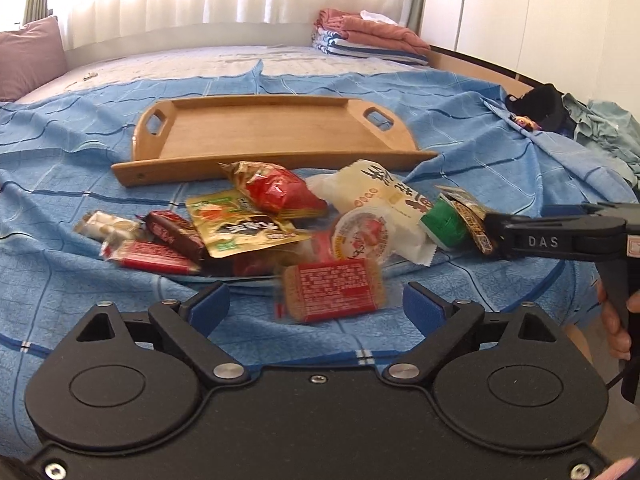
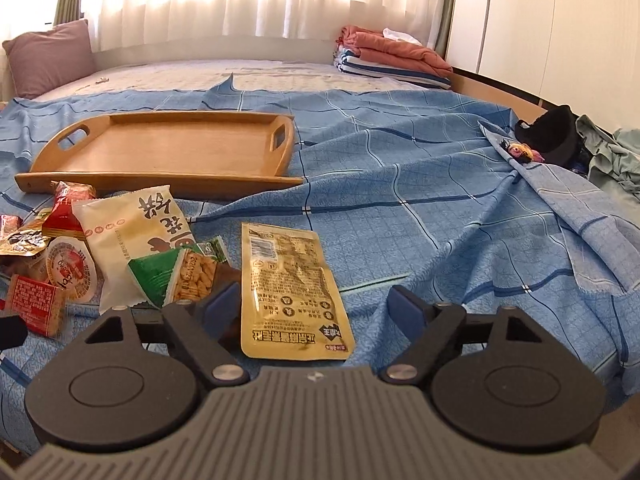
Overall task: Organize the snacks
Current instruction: 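Grasp the red cake bar with the left gripper while the right grasps the gold packet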
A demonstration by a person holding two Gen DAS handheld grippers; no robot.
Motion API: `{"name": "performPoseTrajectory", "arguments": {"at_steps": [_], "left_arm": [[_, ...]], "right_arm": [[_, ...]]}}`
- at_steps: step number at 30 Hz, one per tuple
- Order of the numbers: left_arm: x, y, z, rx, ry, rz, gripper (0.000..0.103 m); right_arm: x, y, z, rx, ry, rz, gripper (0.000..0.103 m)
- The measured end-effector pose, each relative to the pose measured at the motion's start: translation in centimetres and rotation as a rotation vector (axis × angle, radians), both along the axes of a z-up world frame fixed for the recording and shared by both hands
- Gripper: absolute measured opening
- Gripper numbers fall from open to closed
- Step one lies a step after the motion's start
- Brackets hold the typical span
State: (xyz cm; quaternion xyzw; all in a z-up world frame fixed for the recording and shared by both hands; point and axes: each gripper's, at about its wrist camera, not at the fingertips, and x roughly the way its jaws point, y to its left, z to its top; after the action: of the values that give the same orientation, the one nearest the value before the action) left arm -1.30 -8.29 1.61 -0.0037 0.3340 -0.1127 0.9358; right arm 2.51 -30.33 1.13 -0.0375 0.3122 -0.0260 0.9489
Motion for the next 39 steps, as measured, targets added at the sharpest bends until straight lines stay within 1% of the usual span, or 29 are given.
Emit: {"name": "performPoseTrajectory", "arguments": {"at_steps": [6,8,11,13,17,18,20,21,22,24,25,26,27,28,29,30,32,33,35,36,37,38,39], "left_arm": [[0.8,-1.5,-0.8,0.031,0.015,0.003,0.087],[1.0,-1.8,-1.2,0.057,0.021,0.020,0.087],[1.2,-2.3,-1.8,0.099,0.019,0.044,0.088],[1.3,-2.3,-2.0,0.102,0.013,0.056,0.090],[1.7,-2.5,-2.2,0.106,0.008,0.069,0.090],[1.8,-2.5,-2.1,0.103,0.008,0.067,0.087],[1.8,-2.5,-2.1,0.099,0.001,0.065,0.079],[1.7,-2.6,-2.0,0.108,-0.007,0.060,0.071],[1.5,-2.7,-1.9,0.116,-0.016,0.052,0.059],[1.2,-2.7,-1.6,0.120,-0.025,0.044,0.054],[1.0,-2.6,-1.5,0.118,-0.029,0.039,0.044],[0.8,-2.5,-1.3,0.115,-0.036,0.034,0.041],[0.5,-2.4,-1.1,0.113,-0.044,0.031,0.037],[0.2,-2.4,-0.9,0.111,-0.052,0.025,0.033],[0.1,-2.3,-0.6,0.109,-0.060,0.019,0.032],[-0.1,-2.2,-0.4,0.114,-0.068,0.013,0.030],[-0.3,-2.1,-0.1,0.126,-0.081,0.002,0.030],[-0.4,-2.0,0.0,0.129,-0.083,-0.003,0.030],[-0.5,-1.7,0.0,0.137,-0.080,-0.005,0.032],[-0.6,-1.5,0.0,0.144,-0.085,-0.001,0.032],[-0.8,-1.3,0.0,0.153,-0.090,0.001,0.033],[-0.9,-1.1,0.0,0.164,-0.095,0.006,0.037],[-1.0,-0.8,0.0,0.171,-0.100,0.009,0.046]], "right_arm": [[1.7,-0.1,-0.2,-0.022,-0.002,0.028,0.086],[2.5,-0.5,-0.3,0.002,0.009,0.024,0.085],[3.6,-1.0,-0.8,0.036,0.043,0.026,0.082],[4.4,-1.0,-1.3,0.045,0.073,0.036,0.079],[5.5,-1.1,-1.7,0.067,0.086,0.048,0.078],[5.7,-1.1,-1.7,0.075,0.088,0.048,0.076],[5.7,-1.1,-1.7,0.087,0.084,0.049,0.070],[5.6,-1.1,-1.7,0.087,0.079,0.046,0.068],[5.5,-1.1,-1.7,0.089,0.074,0.047,0.066],[4.9,-0.9,-1.4,0.098,0.056,0.055,0.058],[4.6,-0.7,-1.2,0.086,0.051,0.055,0.054],[4.3,-0.4,-1.0,0.076,0.042,0.061,0.050],[4.1,-0.2,-0.8,0.069,0.036,0.065,0.040],[3.9,0.1,-0.6,0.057,0.031,0.066,0.038],[3.9,0.3,-0.5,0.042,0.030,0.072,0.038],[3.8,0.5,-0.6,0.027,0.035,0.079,0.038],[4.0,0.6,-0.8,0.002,0.048,0.073,0.043],[4.1,0.5,-1.0,-0.004,0.055,0.080,0.053],[4.3,0.0,-0.8,-0.008,0.067,0.083,0.060],[4.5,-0.4,-0.7,-0.008,0.081,0.090,0.067],[4.7,-0.8,-0.6,-0.005,0.096,0.103,0.071],[4.9,-1.2,-0.5,-0.001,0.111,0.114,0.073],[5.2,-1.5,-0.6,0.001,0.123,0.119,0.077]]}}
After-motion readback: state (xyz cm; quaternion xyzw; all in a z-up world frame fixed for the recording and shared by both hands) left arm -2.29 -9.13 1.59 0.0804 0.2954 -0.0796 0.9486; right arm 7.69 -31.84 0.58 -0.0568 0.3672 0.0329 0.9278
